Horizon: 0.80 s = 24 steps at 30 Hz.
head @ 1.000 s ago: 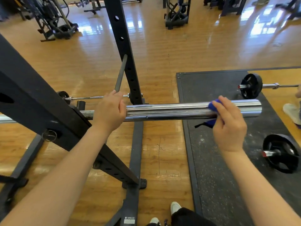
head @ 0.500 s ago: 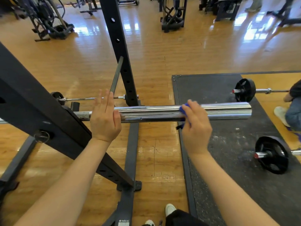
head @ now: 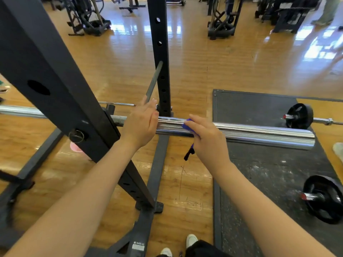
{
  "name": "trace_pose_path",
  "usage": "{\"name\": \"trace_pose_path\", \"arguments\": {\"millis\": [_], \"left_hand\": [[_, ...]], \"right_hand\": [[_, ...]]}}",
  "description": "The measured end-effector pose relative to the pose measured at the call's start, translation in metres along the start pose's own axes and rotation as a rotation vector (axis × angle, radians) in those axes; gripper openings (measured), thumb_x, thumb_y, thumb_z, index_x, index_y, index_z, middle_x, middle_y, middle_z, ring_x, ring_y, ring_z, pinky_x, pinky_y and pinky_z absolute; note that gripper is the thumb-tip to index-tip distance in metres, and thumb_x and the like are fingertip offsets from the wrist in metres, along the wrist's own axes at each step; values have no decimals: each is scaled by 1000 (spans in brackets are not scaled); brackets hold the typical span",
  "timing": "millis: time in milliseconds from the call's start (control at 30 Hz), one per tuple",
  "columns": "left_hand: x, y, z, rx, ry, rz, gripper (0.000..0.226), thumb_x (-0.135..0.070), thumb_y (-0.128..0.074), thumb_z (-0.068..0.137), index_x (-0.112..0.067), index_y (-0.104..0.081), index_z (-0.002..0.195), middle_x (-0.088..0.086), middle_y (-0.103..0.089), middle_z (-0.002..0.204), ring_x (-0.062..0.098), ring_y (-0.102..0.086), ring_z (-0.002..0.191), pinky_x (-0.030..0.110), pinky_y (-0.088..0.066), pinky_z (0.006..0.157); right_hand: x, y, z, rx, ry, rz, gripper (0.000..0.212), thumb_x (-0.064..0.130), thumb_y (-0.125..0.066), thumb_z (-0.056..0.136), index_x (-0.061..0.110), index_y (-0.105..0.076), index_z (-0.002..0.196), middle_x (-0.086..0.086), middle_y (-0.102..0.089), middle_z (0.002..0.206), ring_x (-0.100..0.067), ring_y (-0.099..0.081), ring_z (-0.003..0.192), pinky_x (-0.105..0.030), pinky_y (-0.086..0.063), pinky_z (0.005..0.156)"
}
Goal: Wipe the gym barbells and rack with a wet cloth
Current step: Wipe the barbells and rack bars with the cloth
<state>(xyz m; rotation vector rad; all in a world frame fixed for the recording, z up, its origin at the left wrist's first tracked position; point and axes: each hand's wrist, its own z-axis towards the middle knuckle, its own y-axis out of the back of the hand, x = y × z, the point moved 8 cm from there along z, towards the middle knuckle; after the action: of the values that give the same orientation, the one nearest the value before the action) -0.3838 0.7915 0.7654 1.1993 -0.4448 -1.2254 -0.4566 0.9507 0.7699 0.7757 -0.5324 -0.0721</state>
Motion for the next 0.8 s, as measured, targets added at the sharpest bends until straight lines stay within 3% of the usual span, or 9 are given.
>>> {"name": "trace_pose_path", "arguments": {"millis": [67,133,267,367,533,633,700,800], "left_hand": [[0,-1,1,0,10,5,69,-36,-10,90,3,-46,134,16,-49,138,30,-28,140,46,-34,105],[2,-1,3,1,26,-1,71,-38,-9,89,2,-44,136,15,-49,139,27,-27,141,44,-34,105],[3,-1,3,-20,26,1,70,-37,-8,90,3,-45,136,16,-49,138,29,-29,140,45,-35,104],[2,-1,1,-34,17,-15,67,-35,-10,92,2,-44,136,15,-49,138,27,-30,139,36,-29,108],[3,0,1,-54,9,-19,61,-30,-15,94,3,-49,133,16,-54,134,29,-37,136,31,-28,106],[0,2,1,-63,-4,0,57,-26,-20,95,7,-53,127,19,-58,128,34,-43,131,38,-35,103],[-1,4,0,-76,-19,22,54,-22,-22,95,9,-55,124,21,-60,123,37,-47,127,40,-39,100],[-2,5,-1,-83,-7,19,55,-24,-21,94,8,-53,126,20,-58,127,35,-45,129,39,-37,102]], "right_hand": [[4,-3,18,-49,-67,37,25,-9,-69,75,1,-72,98,-15,-71,101,-31,-68,92,-37,-53,83],[26,-19,33,-23,25,38,24,-12,-71,69,1,-72,90,-13,-71,89,-31,-68,81,-41,-58,72],[53,-38,24,33,152,-3,41,-16,-75,60,0,-71,98,-15,-70,100,-32,-67,93,-33,-51,84],[41,-35,-1,61,204,-79,44,-17,-71,64,0,-70,105,-17,-67,112,-33,-62,108,-40,-42,98],[13,-25,23,-39,-40,-33,29,-11,-70,73,-1,-70,100,-18,-69,103,-32,-67,97,-33,-47,87],[44,-43,34,-68,109,-68,23,-7,-59,78,-2,-70,98,-18,-69,99,-34,-66,95,-38,-51,86],[59,-51,25,-73,178,-79,32,2,-44,84,-3,-68,104,-19,-68,106,-32,-64,101,-39,-49,92],[54,-53,13,-76,197,-83,37,1,-40,84,-3,-67,110,-19,-66,113,-33,-62,107,-42,-46,96]]}}
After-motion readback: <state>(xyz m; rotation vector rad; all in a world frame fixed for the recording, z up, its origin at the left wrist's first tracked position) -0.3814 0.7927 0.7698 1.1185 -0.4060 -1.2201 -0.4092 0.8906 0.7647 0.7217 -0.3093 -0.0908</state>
